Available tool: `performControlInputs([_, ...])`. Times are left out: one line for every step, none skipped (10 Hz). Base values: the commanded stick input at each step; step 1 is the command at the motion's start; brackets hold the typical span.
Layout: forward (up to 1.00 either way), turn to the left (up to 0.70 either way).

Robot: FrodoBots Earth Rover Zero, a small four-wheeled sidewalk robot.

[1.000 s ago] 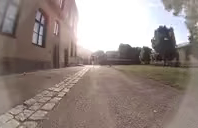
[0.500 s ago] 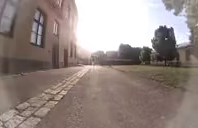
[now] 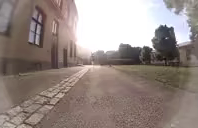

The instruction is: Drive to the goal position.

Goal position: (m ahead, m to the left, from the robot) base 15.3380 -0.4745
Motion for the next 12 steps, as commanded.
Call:
performControlInputs([0.44,0.02])
performControlInputs([0.44,0.02])
performControlInputs([0.44,0.02])
performControlInputs([0.44,0.02])
performControlInputs([0.44,0.02])
performControlInputs([0.44,0.02])
performControlInputs([0.44,0.02])
performControlInputs([0.44,0.02])
performControlInputs([0.44,0.02])
performControlInputs([0.44,0.02])
performControlInputs([0.44,0.02])
performControlInputs([0.44,0.02])
